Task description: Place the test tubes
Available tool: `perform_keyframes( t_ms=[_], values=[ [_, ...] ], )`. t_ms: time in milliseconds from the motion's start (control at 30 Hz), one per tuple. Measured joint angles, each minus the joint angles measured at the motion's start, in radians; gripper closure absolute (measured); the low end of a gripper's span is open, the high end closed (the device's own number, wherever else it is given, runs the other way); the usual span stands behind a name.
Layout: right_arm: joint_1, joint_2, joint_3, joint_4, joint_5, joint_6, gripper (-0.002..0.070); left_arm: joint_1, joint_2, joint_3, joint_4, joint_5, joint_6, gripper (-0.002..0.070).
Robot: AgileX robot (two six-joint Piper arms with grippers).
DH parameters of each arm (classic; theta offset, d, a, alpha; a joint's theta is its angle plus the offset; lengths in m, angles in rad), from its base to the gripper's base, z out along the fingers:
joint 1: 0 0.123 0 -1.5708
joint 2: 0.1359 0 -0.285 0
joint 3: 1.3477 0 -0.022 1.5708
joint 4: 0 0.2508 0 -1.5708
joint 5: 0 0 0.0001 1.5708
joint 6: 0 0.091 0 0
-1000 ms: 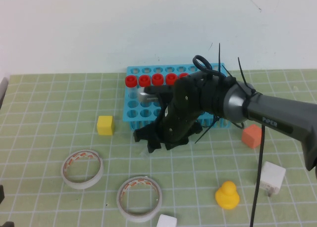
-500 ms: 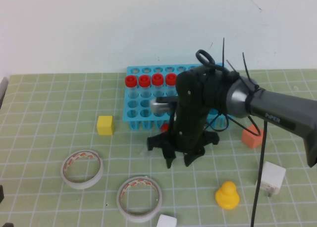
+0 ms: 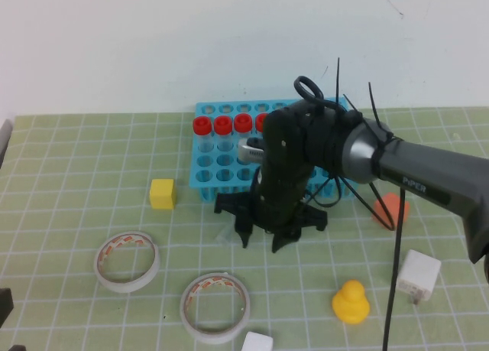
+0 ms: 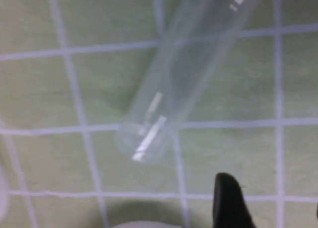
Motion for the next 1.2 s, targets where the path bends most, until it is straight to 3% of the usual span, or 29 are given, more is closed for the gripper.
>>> perform_keyframes(
  t_ms=[367, 1200],
  values=[
    [0.004, 0.05, -0.128, -0.027, -0.005, 0.043, 0.025, 0.0, 0.0, 0.0, -0.012, -0.008, 0.006, 0.0676],
    [0.036, 0.135, -0.238, -0.094, 0.011, 0.115, 0.0247, 0.0, 0.0, 0.001, -0.035, -0.012, 0.01, 0.0676]
  ],
)
